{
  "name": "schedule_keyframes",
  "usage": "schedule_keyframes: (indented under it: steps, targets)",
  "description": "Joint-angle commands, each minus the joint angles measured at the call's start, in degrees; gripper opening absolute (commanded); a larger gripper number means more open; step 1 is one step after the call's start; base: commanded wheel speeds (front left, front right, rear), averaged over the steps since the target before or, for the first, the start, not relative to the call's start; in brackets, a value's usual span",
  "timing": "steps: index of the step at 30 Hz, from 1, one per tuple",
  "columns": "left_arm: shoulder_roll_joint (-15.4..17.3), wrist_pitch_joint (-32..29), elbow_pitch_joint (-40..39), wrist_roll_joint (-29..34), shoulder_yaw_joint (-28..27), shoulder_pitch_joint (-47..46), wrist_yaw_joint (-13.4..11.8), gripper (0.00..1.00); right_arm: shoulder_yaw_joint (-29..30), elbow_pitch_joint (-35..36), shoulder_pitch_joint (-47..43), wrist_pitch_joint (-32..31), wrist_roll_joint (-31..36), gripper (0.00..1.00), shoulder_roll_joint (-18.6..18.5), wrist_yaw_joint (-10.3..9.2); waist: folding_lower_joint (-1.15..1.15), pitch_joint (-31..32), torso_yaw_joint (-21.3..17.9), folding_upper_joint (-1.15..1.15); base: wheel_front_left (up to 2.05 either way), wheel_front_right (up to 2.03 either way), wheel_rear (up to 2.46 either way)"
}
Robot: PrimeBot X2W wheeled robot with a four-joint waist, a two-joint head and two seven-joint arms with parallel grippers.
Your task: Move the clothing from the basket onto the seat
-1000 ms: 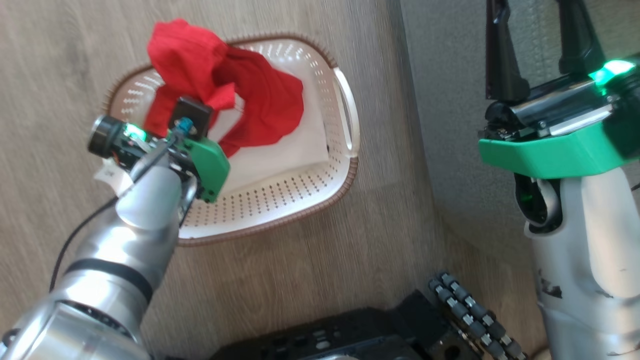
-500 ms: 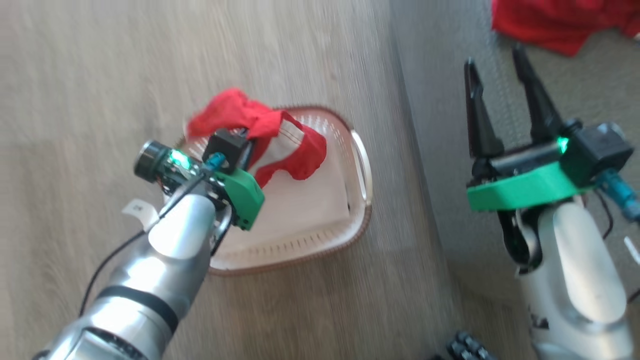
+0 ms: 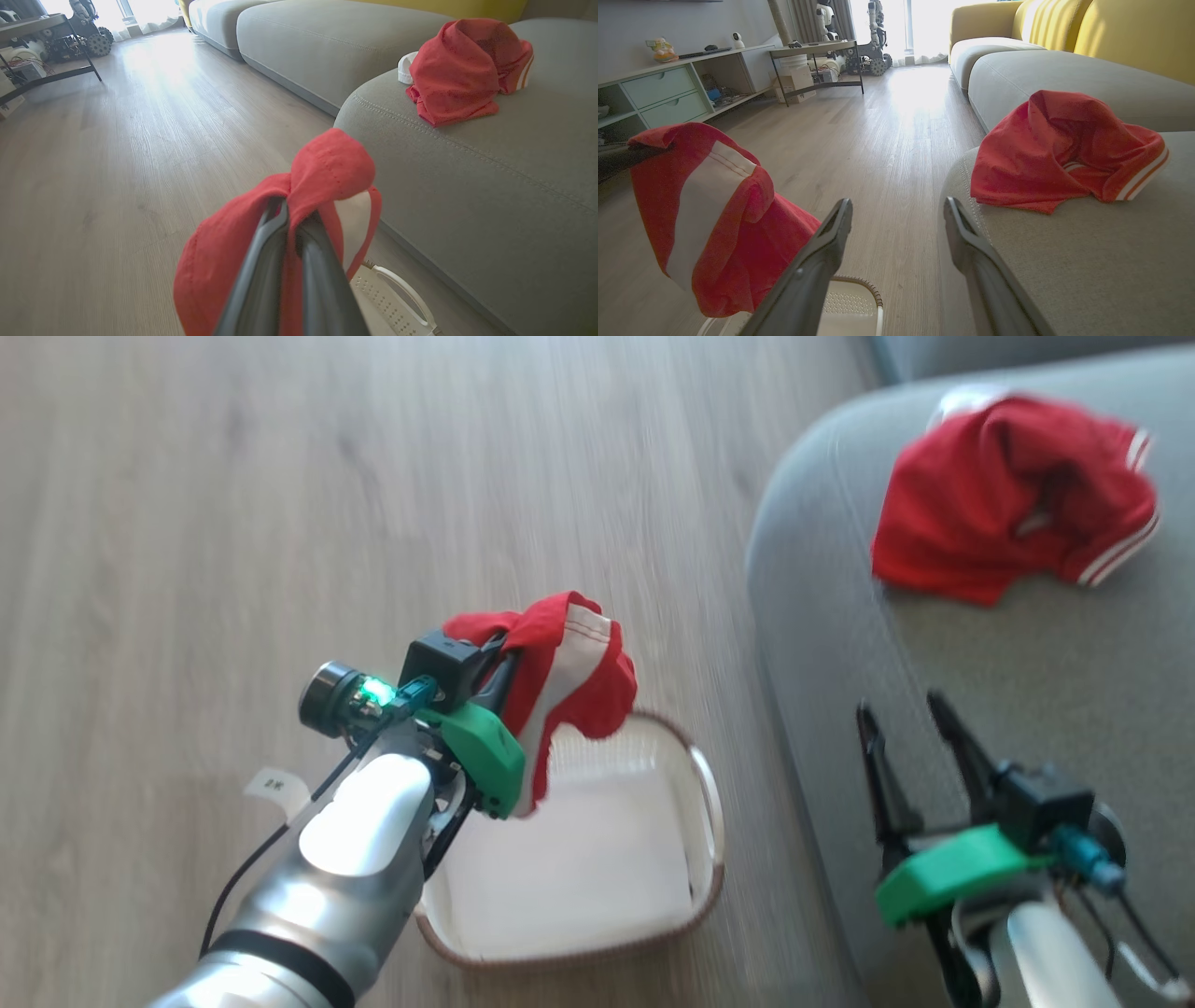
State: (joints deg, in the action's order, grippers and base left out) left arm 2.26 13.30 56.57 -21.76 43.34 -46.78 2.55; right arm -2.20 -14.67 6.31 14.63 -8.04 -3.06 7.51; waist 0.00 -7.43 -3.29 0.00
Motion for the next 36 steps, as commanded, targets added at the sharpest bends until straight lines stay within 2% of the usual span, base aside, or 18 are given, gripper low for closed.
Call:
schedule_keyframes:
  steps: [1, 8, 19, 23, 32, 36]
  targets:
    - [0.71, -0.60, -2.40, -0.83, -1.62, -1.10, 0.35, 0.00, -1.30, 0.90, -0.24, 0.37, 0.71, 1.00, 0.18, -0.02, 0.00, 7.53, 2.45, 0.00, 0.00, 0.00, 0.00]
    - [0.65, -6.14, -8.19, -4.12, -1.02, -1.44, 1.31, 0.00, -2.51, -0.82, -2.42, 0.37, 0.58, 1.00, 0.18, -0.02, 0.00, 11.62, 3.68, 0.00, 0.00, 0.00, 0.00]
    - [0.63, -10.85, -16.41, -7.48, 0.18, -3.98, -0.67, 0.00, -6.80, -2.43, -1.65, 0.35, -0.01, 1.00, 0.18, -0.02, 0.00, 14.02, 4.83, 0.00, 0.00, 0.00, 0.00]
    - [0.63, -12.09, -18.80, -8.91, 1.19, -5.48, -1.25, 0.00, -10.87, -3.77, 0.36, 0.32, -0.89, 1.00, 0.18, -0.02, 0.00, 14.47, 5.07, 0.00, 0.00, 0.00, 0.00]
    - [0.62, -13.59, -21.14, -11.70, 4.02, -8.16, -3.23, 0.00, -24.91, -7.85, 7.43, 0.29, -6.72, 1.00, 0.18, -0.02, 0.00, 14.51, 4.82, 0.00, 0.00, 0.00, 0.00]
    - [0.62, -13.91, -21.59, -12.75, 5.53, -9.09, -3.76, 0.00, -28.07, -10.45, 10.38, 0.33, -9.24, 1.00, 0.18, -0.02, 0.00, 14.25, 4.70, 0.00, 0.00, 0.00, 0.00]
